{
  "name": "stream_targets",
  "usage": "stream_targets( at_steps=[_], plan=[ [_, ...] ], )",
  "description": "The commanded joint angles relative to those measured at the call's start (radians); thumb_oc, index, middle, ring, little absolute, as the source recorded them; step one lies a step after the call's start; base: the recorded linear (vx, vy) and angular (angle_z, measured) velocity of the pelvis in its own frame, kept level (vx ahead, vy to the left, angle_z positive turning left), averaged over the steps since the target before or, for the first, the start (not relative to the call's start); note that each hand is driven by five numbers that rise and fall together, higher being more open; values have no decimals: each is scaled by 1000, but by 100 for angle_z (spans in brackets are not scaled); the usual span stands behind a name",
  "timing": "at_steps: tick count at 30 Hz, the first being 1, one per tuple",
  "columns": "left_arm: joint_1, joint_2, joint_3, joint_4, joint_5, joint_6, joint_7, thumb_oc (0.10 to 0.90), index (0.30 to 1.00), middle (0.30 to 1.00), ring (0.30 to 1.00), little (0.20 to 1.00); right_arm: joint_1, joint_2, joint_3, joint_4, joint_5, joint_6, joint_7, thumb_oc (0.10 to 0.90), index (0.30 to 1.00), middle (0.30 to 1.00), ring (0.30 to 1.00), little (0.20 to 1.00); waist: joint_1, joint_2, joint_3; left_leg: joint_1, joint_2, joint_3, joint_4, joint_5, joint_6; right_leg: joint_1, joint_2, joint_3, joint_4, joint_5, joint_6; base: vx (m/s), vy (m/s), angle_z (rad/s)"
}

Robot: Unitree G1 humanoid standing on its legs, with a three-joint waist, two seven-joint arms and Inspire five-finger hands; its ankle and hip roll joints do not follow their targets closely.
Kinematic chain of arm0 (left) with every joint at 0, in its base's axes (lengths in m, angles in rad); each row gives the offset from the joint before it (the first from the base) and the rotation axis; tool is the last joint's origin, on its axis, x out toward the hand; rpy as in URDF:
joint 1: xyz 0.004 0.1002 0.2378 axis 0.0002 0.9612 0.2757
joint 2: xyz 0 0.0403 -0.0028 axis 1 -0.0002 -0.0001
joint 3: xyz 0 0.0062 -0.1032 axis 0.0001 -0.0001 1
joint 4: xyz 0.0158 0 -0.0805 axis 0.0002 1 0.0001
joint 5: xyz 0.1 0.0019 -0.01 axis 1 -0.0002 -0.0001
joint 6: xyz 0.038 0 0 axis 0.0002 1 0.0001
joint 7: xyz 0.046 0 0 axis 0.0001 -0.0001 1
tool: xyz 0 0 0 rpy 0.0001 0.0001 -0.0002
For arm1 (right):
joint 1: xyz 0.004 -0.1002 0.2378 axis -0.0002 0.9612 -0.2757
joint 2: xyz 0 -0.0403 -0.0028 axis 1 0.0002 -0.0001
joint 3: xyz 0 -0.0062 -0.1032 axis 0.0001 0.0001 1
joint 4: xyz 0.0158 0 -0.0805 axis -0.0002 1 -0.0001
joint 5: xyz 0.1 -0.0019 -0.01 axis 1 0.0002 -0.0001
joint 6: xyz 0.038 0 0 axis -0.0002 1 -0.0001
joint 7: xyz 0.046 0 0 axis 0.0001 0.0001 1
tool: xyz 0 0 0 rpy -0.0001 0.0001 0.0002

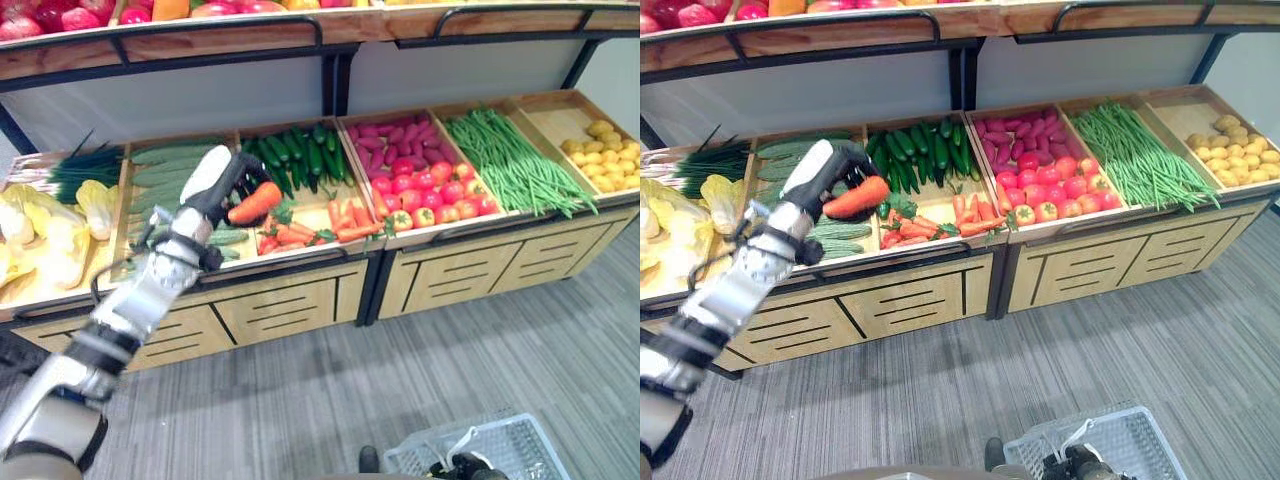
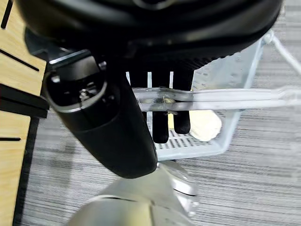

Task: Get the vegetables into the basket

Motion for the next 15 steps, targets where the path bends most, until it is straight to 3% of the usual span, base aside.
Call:
stream_targets(
  at_steps=[1,15],
  plan=[
    [-110,-14,122,-31,5,-61,20,400,300,300,300,300,-27,-7,-16,27,-38,-18,21,400,300,300,300,300,5,11,-44,15,-34,31,7,-73,13,119,27,-16,43,-189,43,0,0,0],
    [195,-190,243,-237,-100,-70,-38,400,300,300,300,300,-6,15,-47,26,-52,-29,14,400,300,300,300,300,25,-12,-46,16,-37,17,7,-78,26,126,23,-18,40,-185,40,-8,7,0]
  ],
)
